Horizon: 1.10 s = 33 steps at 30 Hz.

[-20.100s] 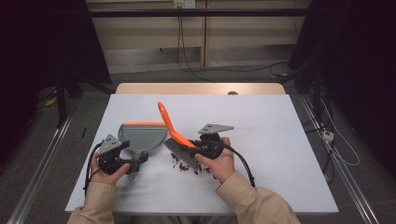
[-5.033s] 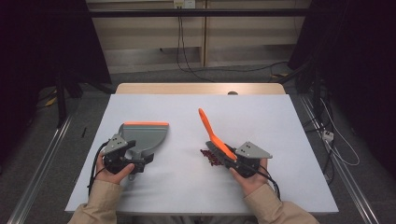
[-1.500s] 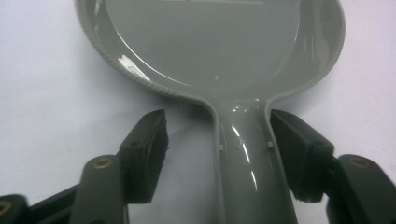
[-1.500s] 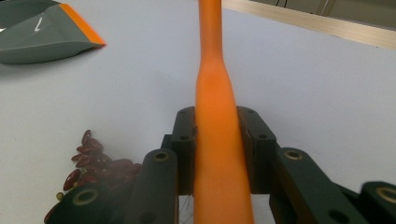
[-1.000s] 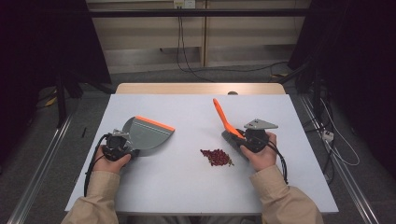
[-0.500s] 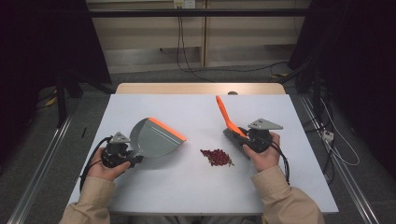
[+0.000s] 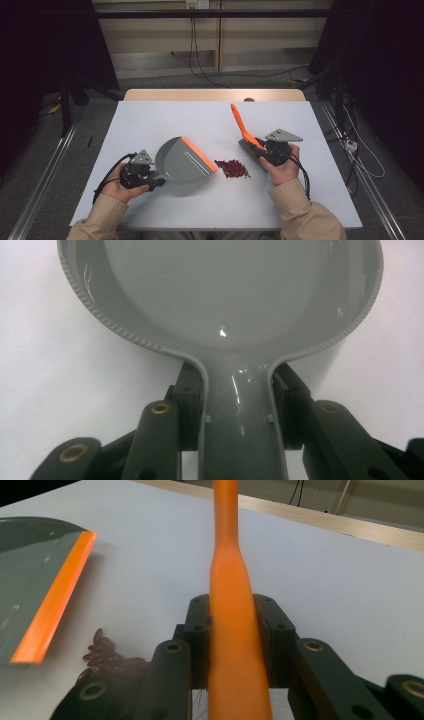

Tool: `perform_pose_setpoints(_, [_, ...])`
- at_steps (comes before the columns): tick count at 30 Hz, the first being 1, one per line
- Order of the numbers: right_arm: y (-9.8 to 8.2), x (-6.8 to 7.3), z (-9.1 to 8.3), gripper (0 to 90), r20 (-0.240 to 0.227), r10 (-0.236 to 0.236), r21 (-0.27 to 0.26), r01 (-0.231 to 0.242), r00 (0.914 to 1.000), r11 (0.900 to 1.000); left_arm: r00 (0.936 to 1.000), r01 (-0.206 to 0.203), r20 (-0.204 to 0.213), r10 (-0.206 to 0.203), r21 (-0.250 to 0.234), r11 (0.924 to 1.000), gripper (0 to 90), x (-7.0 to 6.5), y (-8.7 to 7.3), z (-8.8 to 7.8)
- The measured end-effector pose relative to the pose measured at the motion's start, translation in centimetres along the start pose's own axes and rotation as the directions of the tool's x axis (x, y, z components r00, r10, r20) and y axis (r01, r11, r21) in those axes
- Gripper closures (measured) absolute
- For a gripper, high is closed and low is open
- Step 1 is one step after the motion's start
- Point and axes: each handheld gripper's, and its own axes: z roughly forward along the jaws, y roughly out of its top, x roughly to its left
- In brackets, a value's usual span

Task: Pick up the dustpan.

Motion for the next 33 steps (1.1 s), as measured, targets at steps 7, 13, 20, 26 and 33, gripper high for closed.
perform_pose_setpoints(7, [-0.2, 0.2, 0.1, 71.1, -0.002, -0.008, 0.001, 0.008, 1.0, 1.0, 0.9978, -0.045, 0.05, 0.043, 0.039, 0.9982, 63.5, -0.8, 0.1, 0.6])
perform_pose_setpoints(13, [-0.2, 0.4, 0.2, 71.1, -0.003, -0.02, 0.002, 0.02, 0.9998, 1.0, 0.9961, -0.057, 0.07, 0.054, 0.039, 0.9976, 63.5, -1.6, 0.2, 1.0])
perform_pose_setpoints(20, [-0.3, 0.5, 0.3, 71.1, -0.002, -0.034, -0.003, 0.034, 0.9994, 0.999, 0.993, -0.086, 0.087, 0.081, 0.056, 0.9947, 63.5, -2.0, 0.2, 1.4])
perform_pose_setpoints(26, [-0.5, 0.7, 0.5, 71.1, -0.006, -0.042, 0.004, 0.042, 0.9991, 0.999, 0.9899, -0.096, 0.109, 0.09, 0.052, 0.994, 63.5, -2.4, 0.4, 1.7])
perform_pose_setpoints(33, [-0.6, 1.0, 0.7, 71.0, -0.007, -0.062, 0.009, 0.062, 0.998, 0.998, 0.9855, -0.127, 0.121, 0.119, 0.061, 0.99, 63.5, -2.8, 0.6, 1.9])
